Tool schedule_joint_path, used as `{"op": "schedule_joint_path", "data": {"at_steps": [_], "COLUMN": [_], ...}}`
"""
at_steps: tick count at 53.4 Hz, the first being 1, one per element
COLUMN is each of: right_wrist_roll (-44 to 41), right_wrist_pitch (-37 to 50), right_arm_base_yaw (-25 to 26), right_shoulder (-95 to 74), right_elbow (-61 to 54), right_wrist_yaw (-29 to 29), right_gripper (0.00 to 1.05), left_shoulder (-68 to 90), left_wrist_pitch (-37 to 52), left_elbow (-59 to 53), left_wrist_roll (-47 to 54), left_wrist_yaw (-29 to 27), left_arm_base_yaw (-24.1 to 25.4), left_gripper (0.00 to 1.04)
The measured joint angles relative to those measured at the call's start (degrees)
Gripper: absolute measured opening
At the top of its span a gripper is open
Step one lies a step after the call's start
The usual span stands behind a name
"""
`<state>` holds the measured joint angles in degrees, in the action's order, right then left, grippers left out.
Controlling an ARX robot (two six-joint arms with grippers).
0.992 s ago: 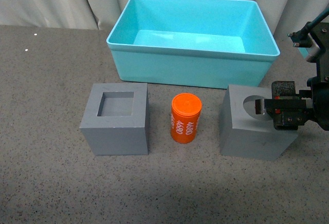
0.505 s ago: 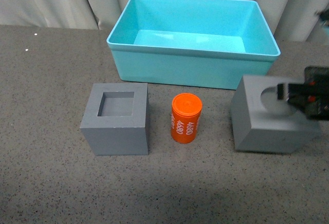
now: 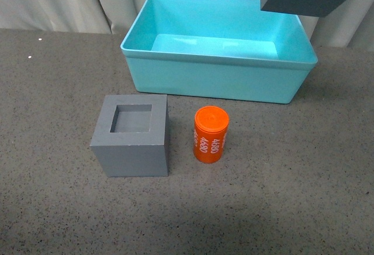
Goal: Place gray and orange parts in blue box
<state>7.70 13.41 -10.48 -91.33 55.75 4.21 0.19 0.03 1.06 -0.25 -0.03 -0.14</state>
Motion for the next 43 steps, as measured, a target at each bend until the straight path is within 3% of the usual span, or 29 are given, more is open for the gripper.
{"op": "schedule_joint_path", "data": {"at_steps": [13,25,43], "right_wrist_roll": [-0.39,1.40,2.05], "right_wrist_pitch": [-5.92,-16.48,-21.94], "right_arm_base_yaw": [-0.11,-0.63,-1.07], "right_shoulder": [-14.08,-28.52,-36.54], "right_elbow": [12.68,25.38,32.94], "right_wrist_yaw": [-1.36,-3.19,-3.72], "right_gripper": [0.17,0.17,0.17], "left_shoulder": [0.00,0.00,0.00], "left_wrist_pitch": [0.00,0.00,0.00], "left_elbow": [0.00,0.00,0.00], "left_wrist_roll": [0.00,0.00,0.00], "left_wrist_yaw": [0.00,0.00,0.00], "left_arm_base_yaw": [0.00,0.00,0.00], "left_gripper": [0.98,0.98,0.98]}}
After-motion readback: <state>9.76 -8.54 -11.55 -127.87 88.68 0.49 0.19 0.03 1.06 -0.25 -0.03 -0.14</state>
